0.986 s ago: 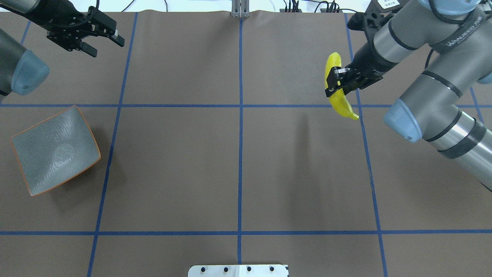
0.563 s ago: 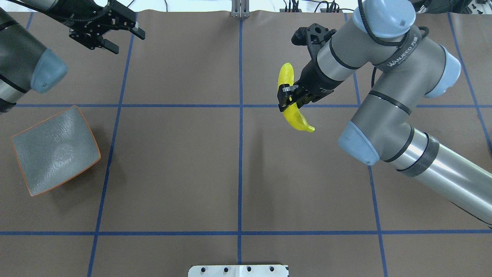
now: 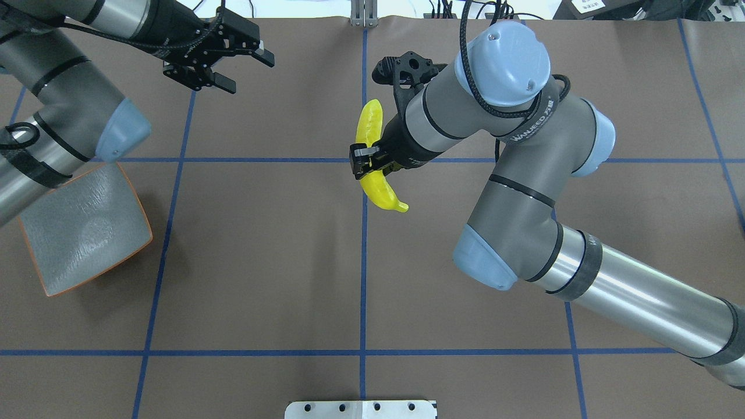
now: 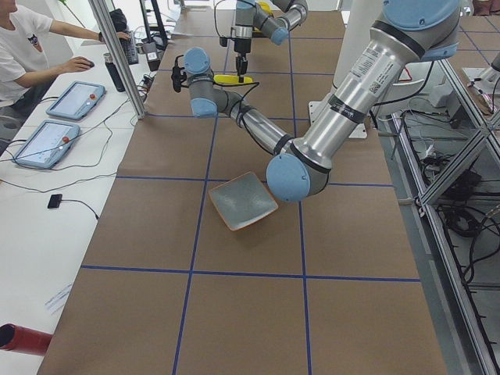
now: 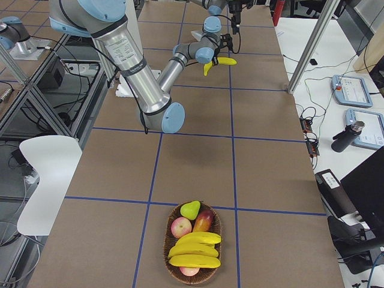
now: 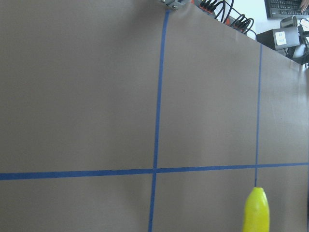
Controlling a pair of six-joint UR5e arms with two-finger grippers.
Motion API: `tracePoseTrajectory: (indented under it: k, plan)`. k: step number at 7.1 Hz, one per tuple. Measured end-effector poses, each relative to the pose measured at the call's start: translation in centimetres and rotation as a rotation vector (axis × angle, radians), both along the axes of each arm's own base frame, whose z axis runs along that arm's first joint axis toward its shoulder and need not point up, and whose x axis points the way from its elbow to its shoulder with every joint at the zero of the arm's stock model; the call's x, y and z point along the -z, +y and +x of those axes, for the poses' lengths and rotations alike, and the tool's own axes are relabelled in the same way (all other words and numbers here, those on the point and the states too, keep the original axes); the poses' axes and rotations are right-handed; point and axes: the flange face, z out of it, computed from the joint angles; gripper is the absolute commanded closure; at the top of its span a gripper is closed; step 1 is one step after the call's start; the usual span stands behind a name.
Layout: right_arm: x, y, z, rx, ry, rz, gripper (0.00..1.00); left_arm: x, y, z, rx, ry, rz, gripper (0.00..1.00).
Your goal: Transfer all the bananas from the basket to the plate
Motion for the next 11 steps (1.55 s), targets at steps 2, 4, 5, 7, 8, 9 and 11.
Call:
tracePoseTrajectory:
  k: [2, 4, 5, 7, 8, 9, 11]
  plan:
    - [1.8, 0.2, -2.0, -0.008, -0.051, 0.001, 1.00, 0.5, 1.3, 3.1, 0.032, 0.086, 0.047, 0.03]
    - [2.9, 0.1, -2.5, 0.003, -0.063, 0.004, 1.00, 0.8, 2.2, 5.5, 0.027, 0.126, 0.089, 0.06]
    - [3.2, 0.1, -2.7, 0.013, -0.064, 0.007, 1.00, 1.1, 2.7, 6.5, 0.015, 0.135, 0.100, 0.07]
    - [3.7, 0.1, -3.0, 0.033, -0.067, 0.019, 1.00, 1.3, 4.1, 8.4, -0.006, 0.143, 0.115, 0.11]
    - [4.0, 0.0, -3.2, 0.036, -0.067, 0.024, 1.00, 1.2, 4.5, 9.1, -0.011, 0.144, 0.118, 0.13]
    - [4.1, -0.1, -3.2, 0.035, -0.066, 0.027, 1.00, 1.1, 4.8, 9.4, -0.013, 0.144, 0.118, 0.16]
    - [4.1, -1.0, -2.5, 0.019, -0.064, 0.034, 1.00, 0.6, 4.9, 9.4, -0.014, 0.138, 0.119, 0.17]
